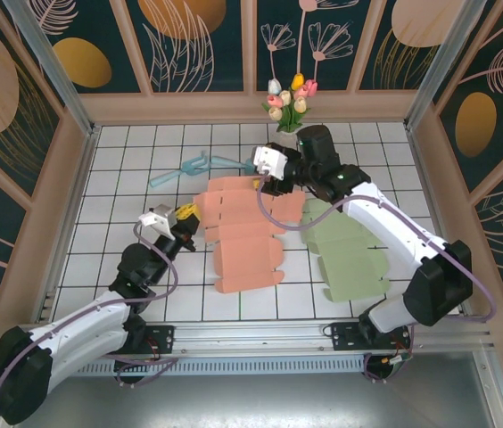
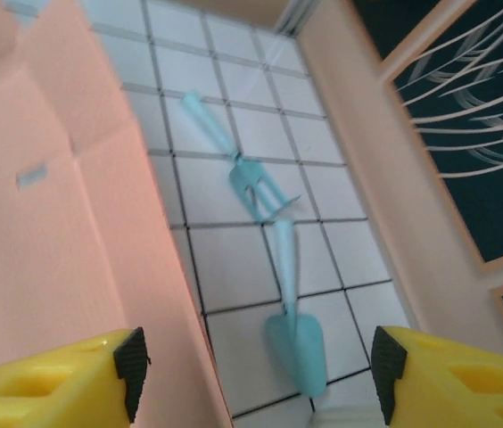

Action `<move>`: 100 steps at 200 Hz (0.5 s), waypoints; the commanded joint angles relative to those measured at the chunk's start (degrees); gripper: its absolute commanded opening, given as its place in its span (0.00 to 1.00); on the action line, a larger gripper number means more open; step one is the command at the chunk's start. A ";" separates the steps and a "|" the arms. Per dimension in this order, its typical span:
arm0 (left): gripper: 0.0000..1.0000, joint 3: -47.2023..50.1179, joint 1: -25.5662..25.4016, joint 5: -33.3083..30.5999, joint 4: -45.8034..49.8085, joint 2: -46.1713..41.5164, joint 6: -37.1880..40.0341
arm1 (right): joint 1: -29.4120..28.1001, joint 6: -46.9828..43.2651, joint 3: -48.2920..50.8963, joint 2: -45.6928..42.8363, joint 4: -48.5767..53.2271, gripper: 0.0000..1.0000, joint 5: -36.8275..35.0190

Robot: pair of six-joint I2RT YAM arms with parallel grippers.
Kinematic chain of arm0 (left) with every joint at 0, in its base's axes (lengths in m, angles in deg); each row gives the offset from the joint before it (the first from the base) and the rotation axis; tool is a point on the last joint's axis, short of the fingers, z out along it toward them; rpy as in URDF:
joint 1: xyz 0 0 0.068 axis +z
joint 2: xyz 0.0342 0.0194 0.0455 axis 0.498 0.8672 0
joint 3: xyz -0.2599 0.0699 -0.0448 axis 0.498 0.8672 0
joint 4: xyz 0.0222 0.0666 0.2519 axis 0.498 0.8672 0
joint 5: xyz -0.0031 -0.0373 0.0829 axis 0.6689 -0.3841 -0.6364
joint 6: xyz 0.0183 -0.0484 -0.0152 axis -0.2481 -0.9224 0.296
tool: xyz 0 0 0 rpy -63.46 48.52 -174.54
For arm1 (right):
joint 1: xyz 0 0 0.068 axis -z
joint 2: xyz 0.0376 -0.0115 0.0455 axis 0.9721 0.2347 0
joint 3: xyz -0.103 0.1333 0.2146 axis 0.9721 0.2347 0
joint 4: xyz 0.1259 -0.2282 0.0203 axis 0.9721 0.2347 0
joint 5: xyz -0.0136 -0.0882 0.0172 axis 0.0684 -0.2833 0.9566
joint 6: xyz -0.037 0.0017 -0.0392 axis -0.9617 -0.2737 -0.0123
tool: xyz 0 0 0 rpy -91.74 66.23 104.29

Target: Fold the paper box

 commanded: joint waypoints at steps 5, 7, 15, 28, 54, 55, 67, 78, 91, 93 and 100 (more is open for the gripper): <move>0.00 3.00 -0.23 1.53 -9.09 -1.77 5.48 | -0.14 -13.22 -8.33 3.05 18.47 0.43 -2.94; 0.00 3.03 -0.24 1.56 -9.18 -1.83 5.65 | -0.22 -13.31 -8.76 3.25 19.21 0.43 -3.22; 0.00 3.17 -0.27 2.43 -9.47 -2.02 6.34 | -0.45 -13.32 -10.01 3.83 20.97 0.43 -4.41; 0.00 2.89 -0.21 4.19 -8.89 -2.05 7.48 | -1.28 -13.57 -11.31 4.56 22.92 0.43 -6.96; 0.00 2.96 -0.24 5.05 -8.28 -1.54 9.19 | -2.29 -13.25 -14.11 5.48 27.43 0.43 -8.65; 0.00 3.01 -0.21 5.02 -8.36 -1.52 9.22 | -2.29 -13.23 -14.20 5.50 27.56 0.43 -8.69; 0.00 3.55 -0.25 4.51 -8.88 -1.41 9.26 | -2.38 -12.79 -15.28 6.01 29.58 0.43 -8.75; 0.00 3.58 -0.26 4.40 -8.88 -1.26 9.25 | -2.60 -12.67 -15.84 6.24 31.27 0.44 -8.64; 0.00 3.44 -0.18 4.32 -8.80 -1.13 9.23 | -2.87 -12.63 -15.97 6.13 32.15 0.45 -8.57; 0.00 3.42 -0.25 4.30 -8.80 -1.14 9.21 | -2.92 -12.55 -15.97 6.08 32.27 0.45 -8.51; 0.00 3.34 -0.20 4.38 -8.68 -1.15 9.17 | -3.03 -12.49 -15.97 5.87 32.34 0.45 -7.88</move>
